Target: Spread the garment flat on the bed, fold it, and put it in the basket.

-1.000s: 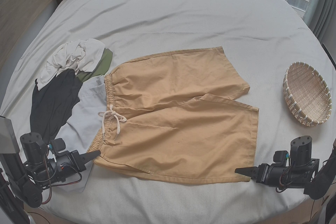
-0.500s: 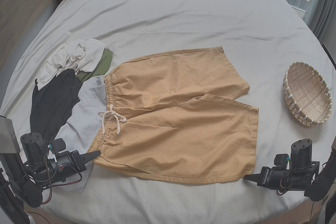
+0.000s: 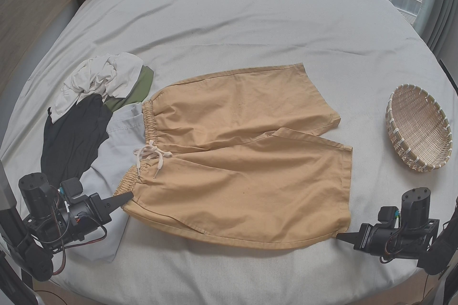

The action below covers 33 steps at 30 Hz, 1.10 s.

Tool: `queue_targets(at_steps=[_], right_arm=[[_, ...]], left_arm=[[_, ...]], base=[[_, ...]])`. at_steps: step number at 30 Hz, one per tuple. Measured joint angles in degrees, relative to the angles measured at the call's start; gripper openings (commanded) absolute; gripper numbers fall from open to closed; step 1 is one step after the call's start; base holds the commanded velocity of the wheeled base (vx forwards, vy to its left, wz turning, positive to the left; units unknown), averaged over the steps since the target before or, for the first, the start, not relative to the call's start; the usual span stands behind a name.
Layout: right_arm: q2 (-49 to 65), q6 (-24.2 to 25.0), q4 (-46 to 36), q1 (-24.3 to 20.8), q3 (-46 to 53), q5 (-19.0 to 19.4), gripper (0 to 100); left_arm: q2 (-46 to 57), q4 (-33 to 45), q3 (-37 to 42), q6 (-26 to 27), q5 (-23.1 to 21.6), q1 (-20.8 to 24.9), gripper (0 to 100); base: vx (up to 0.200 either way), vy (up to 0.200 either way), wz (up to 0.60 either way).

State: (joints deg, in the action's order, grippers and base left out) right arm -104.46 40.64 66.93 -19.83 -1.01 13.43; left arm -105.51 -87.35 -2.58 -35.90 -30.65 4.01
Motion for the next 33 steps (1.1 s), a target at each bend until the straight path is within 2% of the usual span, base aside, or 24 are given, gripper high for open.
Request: queue_targets(at_steps=[5,12,17,18,27,33], right_arm=[[-2.46,0.11,4.21,0.05,0.0,-0.17,100],[-7.03,0.24,10.97,-0.28,0.0,-1.65,100],[-9.59,0.49,12.34,-0.65,-0.02,-2.4,100],[-9.87,0.51,12.31,-0.74,-0.02,-2.44,0],[-10.23,0.85,10.4,-1.17,0.02,-3.04,0],[-7.12,1.52,6.36,-2.16,0.0,-2.57,0]], left_arm=[[-0.61,0.22,1.33,3.04,0.27,-0.33,0],[-2.6,-0.35,1.55,3.94,0.43,-0.07,0],[-3.36,-0.6,1.57,4.11,0.4,0.09,0],[-3.45,-0.57,1.57,4.13,0.38,0.09,0],[-3.83,-0.65,1.6,4.13,0.43,0.06,0],[-4.08,-0.67,1.57,4.13,0.43,0.01,0]], base=[[0.0,0.0,0.0],[0.0,0.0,0.0],[0.0,0.0,0.0],[0.0,0.0,0.0],[0.0,0.0,0.0],[0.0,0.0,0.0]])
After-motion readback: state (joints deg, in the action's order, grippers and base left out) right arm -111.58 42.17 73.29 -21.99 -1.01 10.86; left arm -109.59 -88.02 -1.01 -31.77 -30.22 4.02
